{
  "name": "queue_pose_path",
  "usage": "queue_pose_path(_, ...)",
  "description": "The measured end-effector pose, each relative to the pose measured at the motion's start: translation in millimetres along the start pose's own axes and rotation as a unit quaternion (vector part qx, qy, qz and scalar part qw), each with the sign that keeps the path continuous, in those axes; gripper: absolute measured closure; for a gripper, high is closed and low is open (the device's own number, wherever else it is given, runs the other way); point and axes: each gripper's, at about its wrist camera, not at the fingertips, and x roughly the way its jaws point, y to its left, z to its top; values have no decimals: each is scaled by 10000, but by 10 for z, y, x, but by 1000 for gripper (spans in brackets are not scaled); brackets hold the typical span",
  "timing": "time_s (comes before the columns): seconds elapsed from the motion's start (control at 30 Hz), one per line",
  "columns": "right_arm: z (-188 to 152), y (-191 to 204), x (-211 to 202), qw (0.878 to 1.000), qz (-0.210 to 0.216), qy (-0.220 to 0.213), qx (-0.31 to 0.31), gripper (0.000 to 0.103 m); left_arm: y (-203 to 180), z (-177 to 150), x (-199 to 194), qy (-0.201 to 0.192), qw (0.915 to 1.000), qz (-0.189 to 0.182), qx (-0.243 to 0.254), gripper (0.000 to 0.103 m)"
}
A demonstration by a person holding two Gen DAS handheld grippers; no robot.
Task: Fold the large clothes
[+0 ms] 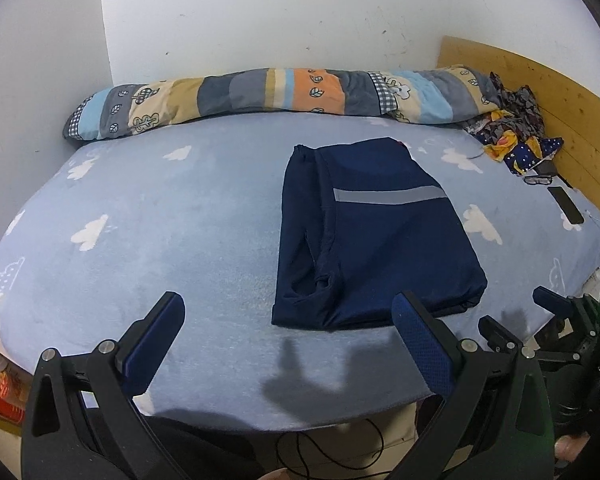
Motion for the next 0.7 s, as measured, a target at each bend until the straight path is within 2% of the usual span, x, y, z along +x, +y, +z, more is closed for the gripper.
queue_pose_path(0.17,0,-7,-14,10000,-16,-10,73,16,-21,3,25,72,9997,227,60,0)
queue_pose_path(0.33,5,-16,-16,9999,-19,-8,111,16,-55,10,3,-27,9987,454,236,0)
queue_pose_path(0.7,1,-21,-32,9999,-33,-9,154,16,-140,-2,-10,-97,9959,725,535,0)
